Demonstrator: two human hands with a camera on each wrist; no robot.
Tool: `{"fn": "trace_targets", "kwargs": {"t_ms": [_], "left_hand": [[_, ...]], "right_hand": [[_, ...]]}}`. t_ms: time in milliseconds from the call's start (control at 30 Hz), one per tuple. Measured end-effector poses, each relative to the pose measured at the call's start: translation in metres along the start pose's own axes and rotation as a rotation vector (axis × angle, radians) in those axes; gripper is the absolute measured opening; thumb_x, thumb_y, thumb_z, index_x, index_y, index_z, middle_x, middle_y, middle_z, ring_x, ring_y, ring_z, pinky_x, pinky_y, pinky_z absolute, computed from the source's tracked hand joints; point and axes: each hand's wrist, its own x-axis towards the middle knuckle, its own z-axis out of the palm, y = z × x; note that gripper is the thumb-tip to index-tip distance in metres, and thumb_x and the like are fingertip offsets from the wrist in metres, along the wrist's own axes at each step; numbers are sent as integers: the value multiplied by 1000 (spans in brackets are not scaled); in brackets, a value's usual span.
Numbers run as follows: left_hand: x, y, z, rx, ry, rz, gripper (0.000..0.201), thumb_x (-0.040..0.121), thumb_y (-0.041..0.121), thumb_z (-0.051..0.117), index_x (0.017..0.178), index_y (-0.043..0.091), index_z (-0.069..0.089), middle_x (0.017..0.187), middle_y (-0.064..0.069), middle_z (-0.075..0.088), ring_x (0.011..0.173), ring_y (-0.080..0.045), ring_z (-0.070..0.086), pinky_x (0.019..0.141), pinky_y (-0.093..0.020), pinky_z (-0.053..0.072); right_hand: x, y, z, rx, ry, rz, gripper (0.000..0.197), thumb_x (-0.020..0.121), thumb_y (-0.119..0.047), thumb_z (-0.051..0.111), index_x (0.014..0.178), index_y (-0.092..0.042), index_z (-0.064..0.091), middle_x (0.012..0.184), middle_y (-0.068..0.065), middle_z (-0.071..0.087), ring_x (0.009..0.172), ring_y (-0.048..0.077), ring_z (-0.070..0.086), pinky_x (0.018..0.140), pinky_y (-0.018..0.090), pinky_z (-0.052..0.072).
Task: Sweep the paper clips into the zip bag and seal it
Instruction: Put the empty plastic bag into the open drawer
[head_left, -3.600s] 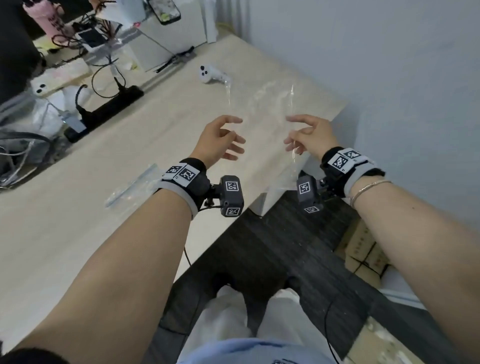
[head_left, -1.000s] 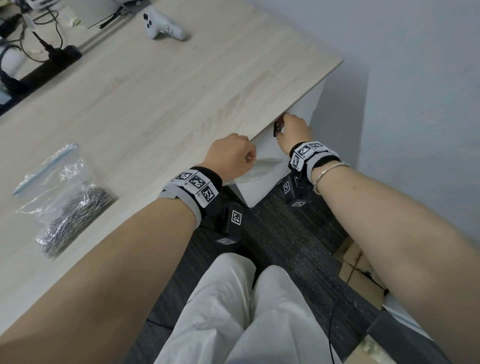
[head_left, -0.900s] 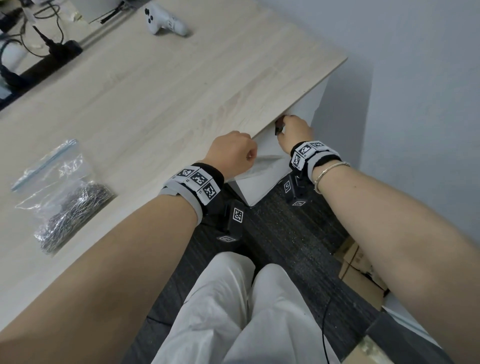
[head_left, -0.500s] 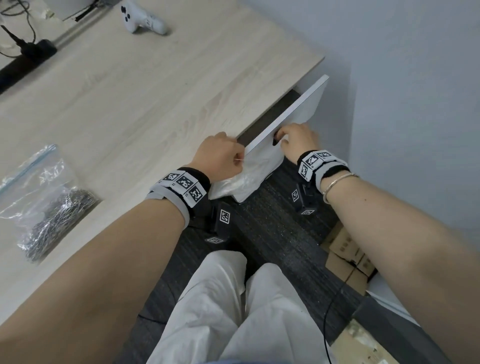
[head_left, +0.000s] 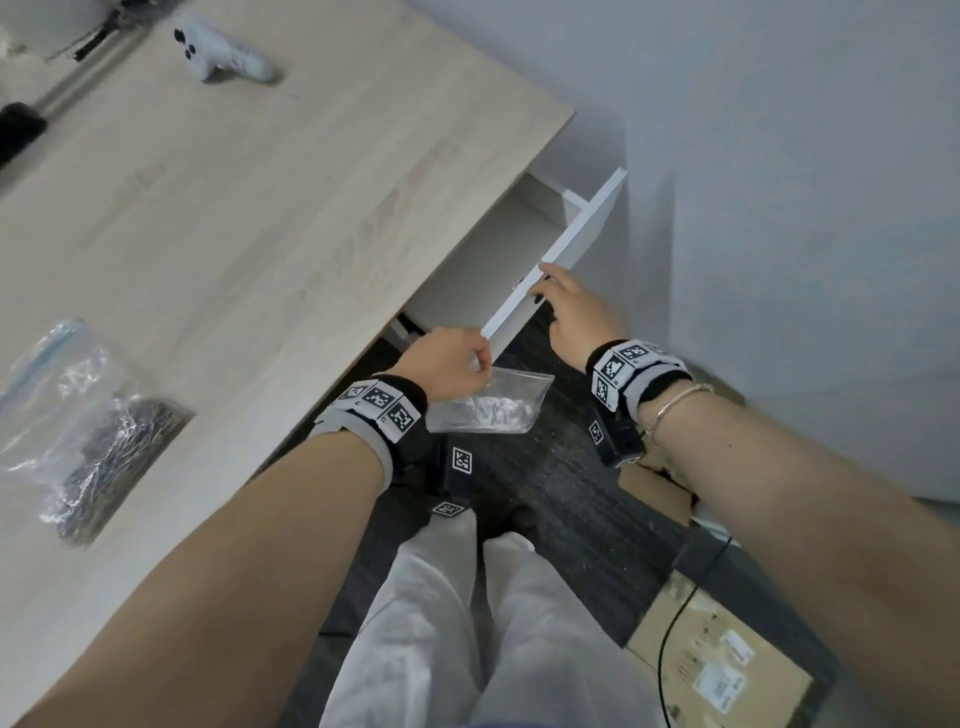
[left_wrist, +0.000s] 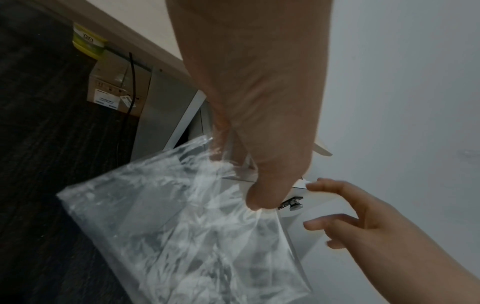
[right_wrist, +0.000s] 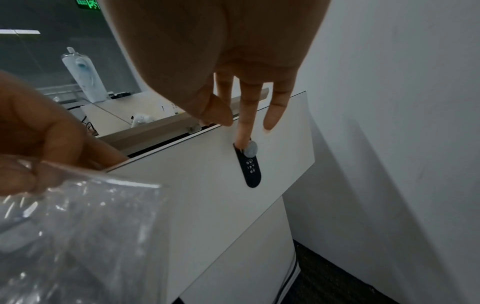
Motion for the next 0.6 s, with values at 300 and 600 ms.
{"fn": "trace_targets", "kwargs": {"t_ms": [300,600], "left_hand": [[-8,38,6,-100,-136,14,6,85,20,57,84,19,63,91,5,61,90,-16,58,78,-29,46],[-12,42,-19,-237,27,-13,13,81,11,58,79,24,58,77,4,65,77,-20,62,75,-34,51]], "right_hand": [[-32,5,-17,-123,-266,-18,68,79,13,37,142,-14,36,154,3,22,135,24,35,109,31,31],[-44,37,-25,-50,-322,118,47,85,0,34,121,-15,60,136,5,49,128,29,43,109,42,34]]}}
